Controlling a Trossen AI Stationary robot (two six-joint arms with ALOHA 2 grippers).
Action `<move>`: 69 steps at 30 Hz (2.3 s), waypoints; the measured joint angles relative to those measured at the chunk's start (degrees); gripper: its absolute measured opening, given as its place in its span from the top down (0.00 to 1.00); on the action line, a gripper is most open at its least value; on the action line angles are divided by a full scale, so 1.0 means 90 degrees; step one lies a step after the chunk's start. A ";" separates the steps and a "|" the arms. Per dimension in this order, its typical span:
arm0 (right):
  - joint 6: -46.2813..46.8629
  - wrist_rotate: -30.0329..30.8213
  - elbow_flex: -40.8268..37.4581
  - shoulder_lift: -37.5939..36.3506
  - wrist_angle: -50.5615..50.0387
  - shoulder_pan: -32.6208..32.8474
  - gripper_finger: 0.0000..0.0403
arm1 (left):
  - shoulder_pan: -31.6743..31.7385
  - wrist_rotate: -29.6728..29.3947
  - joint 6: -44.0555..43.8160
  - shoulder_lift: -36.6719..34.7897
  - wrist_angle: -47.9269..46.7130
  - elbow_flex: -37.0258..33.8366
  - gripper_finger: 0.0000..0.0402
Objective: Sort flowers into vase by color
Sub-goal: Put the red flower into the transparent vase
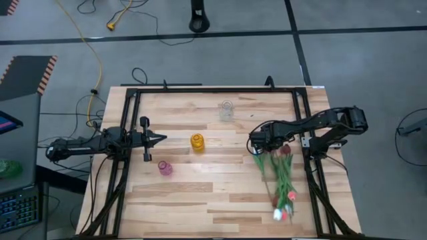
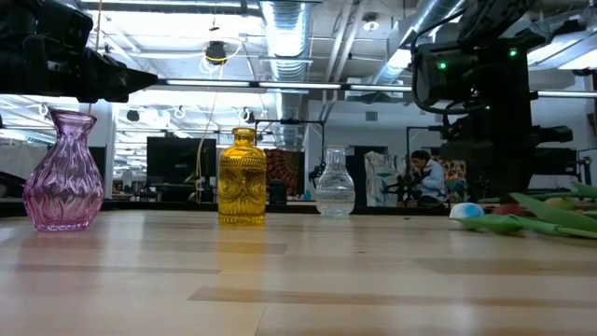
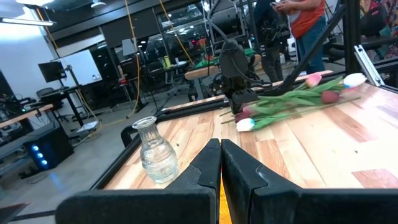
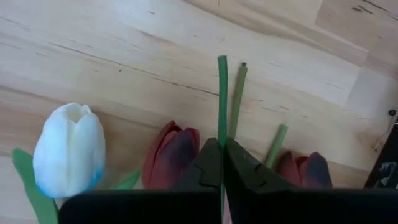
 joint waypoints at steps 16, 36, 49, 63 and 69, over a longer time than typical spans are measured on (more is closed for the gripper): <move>-0.0651 0.0046 0.0904 -0.0968 -0.0044 -0.0087 0.92 | -0.0001 0.0001 0.0000 -0.0002 0.0002 0.0000 1.00; -0.2520 0.0426 0.1399 -0.2648 0.2808 -0.0500 0.92 | -0.0001 -0.0001 -0.0215 -0.0002 0.0809 0.0000 0.99; -0.2893 0.0372 0.1404 -0.2391 0.4535 -0.1069 0.92 | -0.0001 -0.0202 0.0526 0.0043 0.2135 0.0025 0.79; -0.0760 -0.1362 0.1401 -0.1752 0.4550 -0.1807 0.92 | -0.0001 -0.0314 0.1781 0.2415 0.2438 0.1031 0.76; -0.0406 -0.1997 0.1401 -0.1364 0.4648 -0.1975 0.91 | -0.0001 -0.0290 0.2405 0.4275 0.2415 0.2012 0.76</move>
